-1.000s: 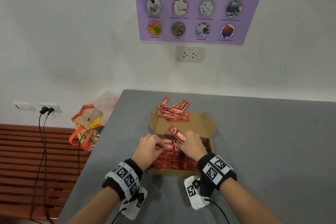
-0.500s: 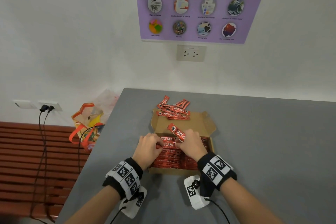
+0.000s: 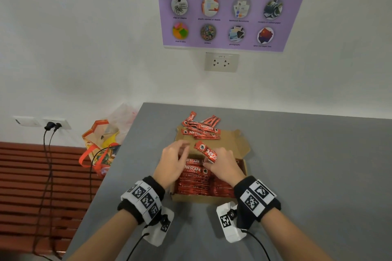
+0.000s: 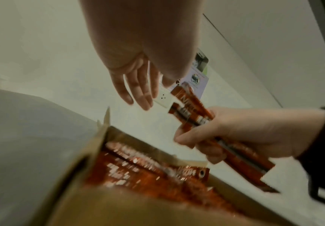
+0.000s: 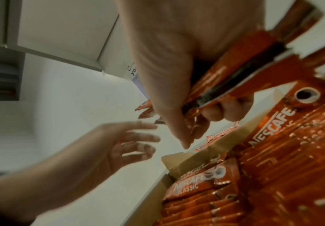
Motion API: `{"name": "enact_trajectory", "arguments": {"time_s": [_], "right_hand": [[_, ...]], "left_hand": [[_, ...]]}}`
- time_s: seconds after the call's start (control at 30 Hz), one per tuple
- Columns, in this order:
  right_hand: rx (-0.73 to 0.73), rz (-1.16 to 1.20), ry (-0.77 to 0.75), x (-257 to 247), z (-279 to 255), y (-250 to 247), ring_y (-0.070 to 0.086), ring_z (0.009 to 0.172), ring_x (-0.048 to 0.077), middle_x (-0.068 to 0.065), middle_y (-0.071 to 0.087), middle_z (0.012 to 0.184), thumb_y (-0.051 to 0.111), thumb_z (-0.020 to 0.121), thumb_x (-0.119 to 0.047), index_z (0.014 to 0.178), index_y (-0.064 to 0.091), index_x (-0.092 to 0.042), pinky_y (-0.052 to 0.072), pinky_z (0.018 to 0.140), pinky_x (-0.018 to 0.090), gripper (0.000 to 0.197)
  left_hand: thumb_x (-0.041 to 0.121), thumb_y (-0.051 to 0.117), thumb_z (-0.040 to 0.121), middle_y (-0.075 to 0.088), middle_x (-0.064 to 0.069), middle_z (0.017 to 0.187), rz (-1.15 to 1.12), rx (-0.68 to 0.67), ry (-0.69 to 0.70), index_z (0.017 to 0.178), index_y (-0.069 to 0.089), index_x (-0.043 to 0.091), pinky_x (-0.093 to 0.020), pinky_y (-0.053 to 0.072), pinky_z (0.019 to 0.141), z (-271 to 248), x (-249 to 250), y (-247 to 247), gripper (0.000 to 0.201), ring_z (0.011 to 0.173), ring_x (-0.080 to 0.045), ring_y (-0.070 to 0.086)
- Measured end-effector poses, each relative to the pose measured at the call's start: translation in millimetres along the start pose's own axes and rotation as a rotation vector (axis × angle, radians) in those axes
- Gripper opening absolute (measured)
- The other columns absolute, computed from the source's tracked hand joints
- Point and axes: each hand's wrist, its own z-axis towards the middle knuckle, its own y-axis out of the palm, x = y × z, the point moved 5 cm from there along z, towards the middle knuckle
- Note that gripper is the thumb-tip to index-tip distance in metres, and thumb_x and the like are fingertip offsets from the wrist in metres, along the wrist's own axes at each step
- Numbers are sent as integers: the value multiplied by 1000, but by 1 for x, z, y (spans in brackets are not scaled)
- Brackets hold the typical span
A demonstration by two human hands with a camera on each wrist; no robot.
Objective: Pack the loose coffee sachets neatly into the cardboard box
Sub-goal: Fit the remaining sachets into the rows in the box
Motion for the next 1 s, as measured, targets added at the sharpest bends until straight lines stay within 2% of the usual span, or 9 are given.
{"name": "enact_trajectory", "arguments": {"time_s": [0.07, 0.17, 0.3, 0.4, 0.53, 0.67, 0.8, 0.9, 1.0], "right_hand": [[-10, -13, -53, -9, -2, 3, 57, 71, 13, -3, 61, 78, 67, 83, -22, 75, 59, -20, 34, 56, 14, 12], [-3, 27, -107, -18, -2, 5, 54, 58, 6, -8, 59, 67, 68, 84, -32, 68, 54, -24, 35, 52, 14, 22], [-33, 101, -154, -19, -5, 0, 61, 63, 8, -5, 66, 70, 71, 81, -32, 77, 63, -23, 43, 57, 15, 13], [-76, 161, -147, -12, -7, -6, 62, 72, 1, -8, 68, 83, 72, 80, -31, 91, 67, -20, 41, 62, 10, 17], [30, 321, -85, 3, -13, -19, 53, 57, -6, -11, 60, 68, 59, 91, -26, 72, 57, -23, 36, 56, 11, 19], [282, 448, 11, 8, -21, -35, 48, 51, 6, -5, 53, 59, 51, 95, -25, 63, 49, -21, 37, 54, 21, 33], [124, 451, -98, -17, -24, -30, 55, 54, -9, -11, 58, 64, 60, 90, -26, 71, 56, -21, 39, 53, 5, 20], [250, 379, -127, -23, -19, -33, 58, 65, -11, -14, 65, 76, 67, 85, -20, 86, 67, -17, 38, 58, 1, 3], [379, 357, -121, -23, -15, -33, 61, 76, -4, -11, 70, 86, 69, 83, -25, 97, 70, -18, 39, 63, 0, 15]], "left_hand": [[14, 41, 99, 61, 7, 77, -145, -104, -35, 114, 56, 21, -12, 48, 66, 5, 11, 5, 22, 65, -10, 61], [12, 43, 98, 65, 4, 75, -221, -226, -94, 92, 61, 17, -30, 55, 70, 10, 14, 12, 20, 67, -15, 66], [9, 55, 92, 67, 7, 73, -338, -177, -126, 85, 65, 18, -15, 50, 61, 10, 10, 8, 15, 55, -3, 64], [6, 57, 90, 68, -1, 83, -441, -99, -196, 82, 66, 23, -19, 54, 59, 11, 0, -1, 20, 56, -7, 65], [6, 58, 89, 67, -5, 92, -550, -37, -254, 93, 64, 16, -15, 52, 57, 10, -14, -16, 12, 66, -9, 67], [6, 62, 86, 67, -9, 94, -514, -41, -261, 86, 66, 15, -23, 57, 65, 6, -16, -14, 9, 79, -14, 67], [3, 59, 88, 66, -5, 96, -548, -97, -234, 86, 64, 17, -37, 58, 73, 3, -6, -3, 14, 84, -22, 68], [11, 65, 85, 63, 5, 103, -400, -21, -193, 97, 61, 22, -27, 57, 73, 7, -4, 0, 17, 86, -11, 66], [23, 63, 87, 66, 0, 103, -346, -5, -230, 103, 62, 20, -30, 56, 75, 7, -3, 3, 16, 83, -10, 67]]}}
